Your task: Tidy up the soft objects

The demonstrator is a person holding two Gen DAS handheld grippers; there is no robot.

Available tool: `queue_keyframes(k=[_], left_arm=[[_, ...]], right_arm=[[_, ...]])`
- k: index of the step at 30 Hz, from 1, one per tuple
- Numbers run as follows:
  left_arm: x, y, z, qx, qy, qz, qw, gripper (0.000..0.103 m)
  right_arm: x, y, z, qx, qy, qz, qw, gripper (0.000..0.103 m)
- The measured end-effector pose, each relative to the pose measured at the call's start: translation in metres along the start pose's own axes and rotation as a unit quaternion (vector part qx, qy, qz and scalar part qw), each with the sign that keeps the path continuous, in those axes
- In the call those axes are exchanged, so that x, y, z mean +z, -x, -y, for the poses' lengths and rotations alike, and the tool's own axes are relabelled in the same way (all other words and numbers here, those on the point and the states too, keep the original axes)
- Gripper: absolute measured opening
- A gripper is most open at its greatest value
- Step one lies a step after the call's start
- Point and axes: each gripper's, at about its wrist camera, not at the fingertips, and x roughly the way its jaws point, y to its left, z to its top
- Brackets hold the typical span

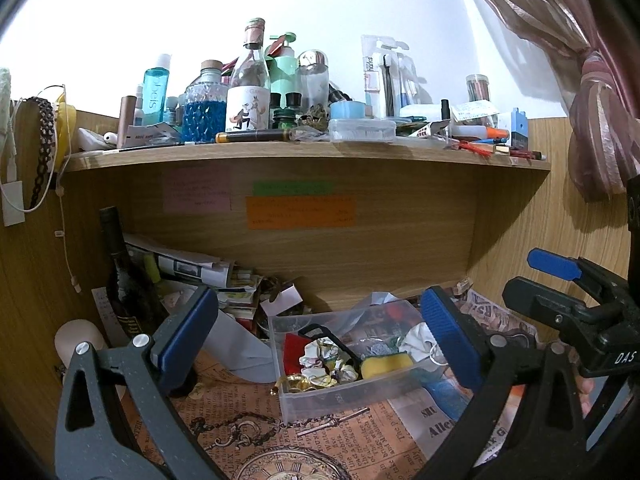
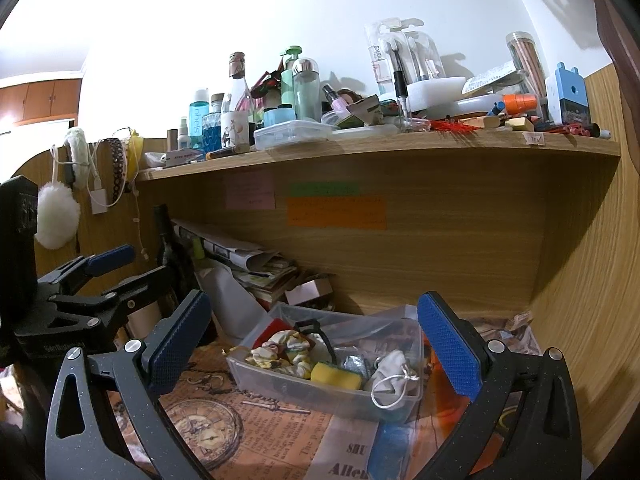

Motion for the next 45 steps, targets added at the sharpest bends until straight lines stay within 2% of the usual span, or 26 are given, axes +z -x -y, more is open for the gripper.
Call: queue_keyframes(k=[45], left_arm=[[-0.0047,-0.0088,0.0049,0.000,0.009,-0.009,0.9999,0.103]], right_arm=[[-0.0035,-0.0078,-0.0001,-0.004,-0.005,-0.009,1.000,0.103]])
